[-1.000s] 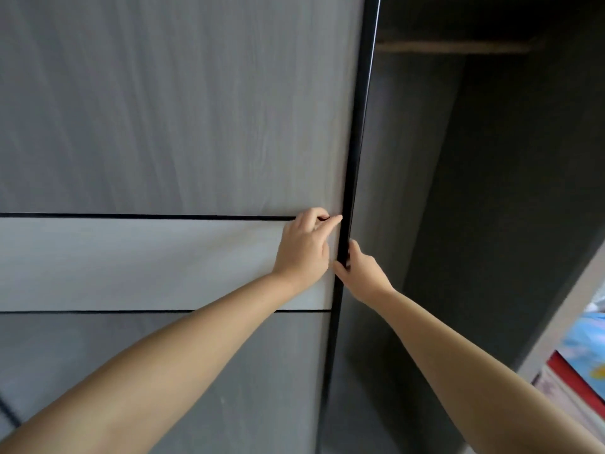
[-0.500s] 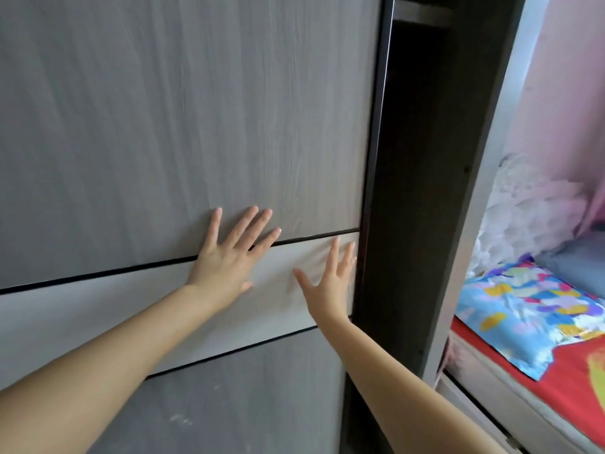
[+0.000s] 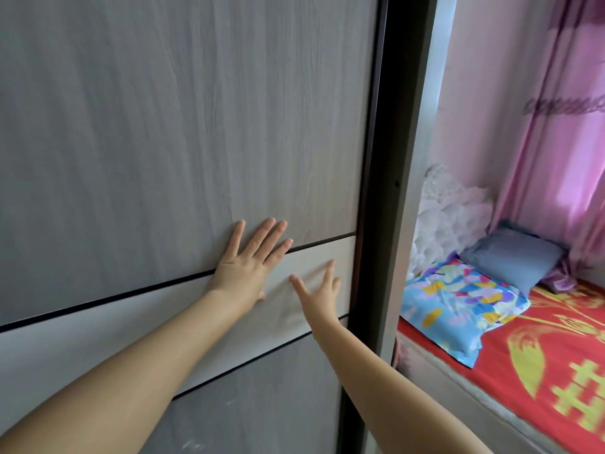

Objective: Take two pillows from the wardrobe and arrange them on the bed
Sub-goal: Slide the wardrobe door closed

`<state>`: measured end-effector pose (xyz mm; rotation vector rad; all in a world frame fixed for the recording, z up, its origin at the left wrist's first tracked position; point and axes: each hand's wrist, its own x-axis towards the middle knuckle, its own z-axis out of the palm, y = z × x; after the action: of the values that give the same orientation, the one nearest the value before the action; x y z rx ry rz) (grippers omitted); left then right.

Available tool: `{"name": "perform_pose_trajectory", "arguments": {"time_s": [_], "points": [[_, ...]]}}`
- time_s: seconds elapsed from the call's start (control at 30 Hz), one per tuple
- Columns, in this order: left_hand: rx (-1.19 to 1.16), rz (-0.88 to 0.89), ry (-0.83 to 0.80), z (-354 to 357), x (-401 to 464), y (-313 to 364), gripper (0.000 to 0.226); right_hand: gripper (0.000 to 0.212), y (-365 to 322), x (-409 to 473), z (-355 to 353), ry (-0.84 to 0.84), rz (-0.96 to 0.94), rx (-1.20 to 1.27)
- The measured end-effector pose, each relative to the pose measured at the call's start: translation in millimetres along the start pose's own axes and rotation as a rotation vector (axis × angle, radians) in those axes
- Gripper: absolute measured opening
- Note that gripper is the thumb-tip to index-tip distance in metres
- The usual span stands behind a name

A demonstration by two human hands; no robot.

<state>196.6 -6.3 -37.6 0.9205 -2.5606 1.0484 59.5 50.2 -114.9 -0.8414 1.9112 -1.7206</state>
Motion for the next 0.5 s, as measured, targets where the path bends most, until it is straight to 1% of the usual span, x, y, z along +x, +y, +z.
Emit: {"name": "perform_pose_trajectory", "arguments": {"time_s": [0.37, 0.5], "points": [[0.013, 0.012, 0.0, -2.4, 44.5, 38.2, 0.12, 0.099, 9.2, 33.4, -37.1, 0.063, 0.033, 0.036], [0.024, -0.002, 0.014, -3.3, 55.0, 48.3, 0.121, 0.093, 11.5, 39.7, -41.7, 0.099, 0.046, 0.054]]}}
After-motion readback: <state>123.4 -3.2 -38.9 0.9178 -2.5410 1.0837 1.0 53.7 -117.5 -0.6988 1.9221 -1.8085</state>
